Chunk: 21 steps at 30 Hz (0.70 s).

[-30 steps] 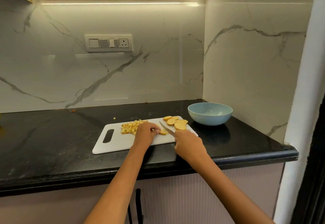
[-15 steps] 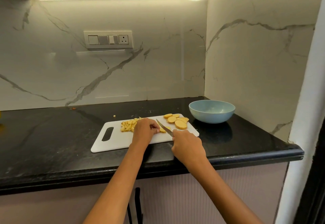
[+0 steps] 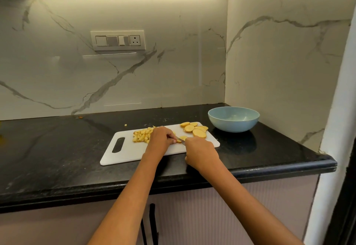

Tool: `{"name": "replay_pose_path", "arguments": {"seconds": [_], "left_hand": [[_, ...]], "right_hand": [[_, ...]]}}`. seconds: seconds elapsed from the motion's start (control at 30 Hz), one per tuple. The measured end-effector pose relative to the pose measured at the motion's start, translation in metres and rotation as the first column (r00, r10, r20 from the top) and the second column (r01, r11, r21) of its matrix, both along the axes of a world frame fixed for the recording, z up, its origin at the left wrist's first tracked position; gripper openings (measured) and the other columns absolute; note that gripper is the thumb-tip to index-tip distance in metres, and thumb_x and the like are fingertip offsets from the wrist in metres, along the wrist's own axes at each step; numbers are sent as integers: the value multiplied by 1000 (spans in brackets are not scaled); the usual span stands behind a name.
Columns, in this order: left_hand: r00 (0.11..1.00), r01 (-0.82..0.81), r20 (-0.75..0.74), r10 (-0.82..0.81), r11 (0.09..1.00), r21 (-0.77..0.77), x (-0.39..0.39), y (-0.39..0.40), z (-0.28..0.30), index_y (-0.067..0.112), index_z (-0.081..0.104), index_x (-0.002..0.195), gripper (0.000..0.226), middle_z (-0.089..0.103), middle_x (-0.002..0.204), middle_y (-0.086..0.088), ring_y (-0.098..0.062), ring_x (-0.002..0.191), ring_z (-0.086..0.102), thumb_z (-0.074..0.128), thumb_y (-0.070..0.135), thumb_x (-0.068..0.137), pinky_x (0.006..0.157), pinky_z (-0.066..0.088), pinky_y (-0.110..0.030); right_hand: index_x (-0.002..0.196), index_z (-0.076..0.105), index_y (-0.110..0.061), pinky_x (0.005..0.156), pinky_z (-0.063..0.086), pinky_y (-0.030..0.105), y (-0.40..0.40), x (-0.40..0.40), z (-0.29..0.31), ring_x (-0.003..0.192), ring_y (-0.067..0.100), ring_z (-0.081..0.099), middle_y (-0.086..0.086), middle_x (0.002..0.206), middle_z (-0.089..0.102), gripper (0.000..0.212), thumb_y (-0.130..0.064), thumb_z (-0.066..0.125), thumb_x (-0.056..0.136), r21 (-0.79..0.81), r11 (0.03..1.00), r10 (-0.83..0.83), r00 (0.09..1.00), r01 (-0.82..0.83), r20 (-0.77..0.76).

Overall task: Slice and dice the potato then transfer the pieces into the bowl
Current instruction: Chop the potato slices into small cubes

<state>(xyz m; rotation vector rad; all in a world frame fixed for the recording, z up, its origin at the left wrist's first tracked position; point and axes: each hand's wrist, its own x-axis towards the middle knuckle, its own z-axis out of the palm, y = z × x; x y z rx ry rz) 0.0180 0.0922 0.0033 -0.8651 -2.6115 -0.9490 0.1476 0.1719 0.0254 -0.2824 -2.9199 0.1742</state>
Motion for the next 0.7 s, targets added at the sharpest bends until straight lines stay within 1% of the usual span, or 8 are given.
{"name": "replay_pose_path", "arguments": {"seconds": [0.1, 0.2, 0.27, 0.4, 0.5, 0.57, 0.63, 0.7], "left_hand": [[1000, -9, -1, 9, 1000, 1, -1, 2, -2, 3, 73, 96, 16, 70, 100, -13, -23, 93, 61, 69, 9, 81, 74, 40, -20], [1000, 0, -17, 0, 1000, 2, -4, 2, -4, 3, 73, 95, 15, 70, 98, -13, -15, 83, 56, 69, 9, 82, 68, 38, -18], [1000, 2, -16, -2, 1000, 4, -5, 2, -3, 4, 73, 96, 15, 70, 99, -12, -16, 85, 57, 68, 9, 82, 72, 39, -19], [999, 16, -36, -14, 998, 68, -3, 0, -8, 5, 74, 91, 11, 71, 95, -11, -14, 83, 58, 68, 6, 81, 75, 40, -18], [999, 17, -42, -14, 997, 71, -2, 0, -8, 3, 73, 90, 10, 71, 94, -13, -18, 86, 62, 68, 4, 81, 78, 41, -19], [999, 7, -31, -5, 997, 71, -1, 1, -7, 3, 73, 90, 11, 70, 97, -13, -20, 89, 61, 69, 4, 81, 80, 41, -20], [999, 9, -34, -7, 998, 61, 0, 1, -5, 5, 70, 92, 12, 68, 102, -11, -15, 87, 56, 67, 2, 81, 78, 40, -19], [998, 59, -13, -60, 998, -23, 1, 2, -1, 11, 65, 101, 22, 62, 114, -7, -11, 94, 51, 61, -3, 84, 79, 37, -18]], "right_hand": [[123, 51, -9, 84, 45, 29, 0, 7, -4, 104, 22, 58, 10, 119, 57, 27, -15, 49, 96, 41, 999, 15, 1000, -15, -6], [123, 50, -10, 84, 46, 29, 2, 15, -12, 102, 21, 59, 9, 118, 57, 27, -15, 47, 97, 63, 998, 30, 998, -27, -48], [123, 50, -10, 82, 46, 29, 5, 13, -11, 101, 21, 59, 9, 116, 58, 26, -15, 48, 97, 56, 998, 27, 998, -24, -61], [116, 53, -13, 75, 44, 27, 13, 8, -14, 95, 20, 59, 7, 110, 59, 23, -19, 50, 94, -46, 999, -9, 997, 5, -79], [113, 53, -14, 67, 43, 24, 20, 12, -19, 83, 16, 60, 5, 99, 62, 19, -19, 49, 95, -134, 990, -64, 981, 40, -183], [119, 51, -14, 66, 43, 22, 20, 14, -20, 81, 14, 60, 4, 98, 63, 24, -19, 48, 95, -140, 988, -90, 971, 59, -223], [121, 49, -13, 65, 42, 22, 20, 11, -19, 81, 13, 59, 5, 99, 63, 26, -19, 48, 96, -132, 988, -107, 966, 78, -233], [118, 50, -12, 65, 41, 22, 21, 8, -18, 83, 15, 60, 6, 99, 63, 23, -19, 46, 96, -129, 987, -129, 966, 101, -226]]}}
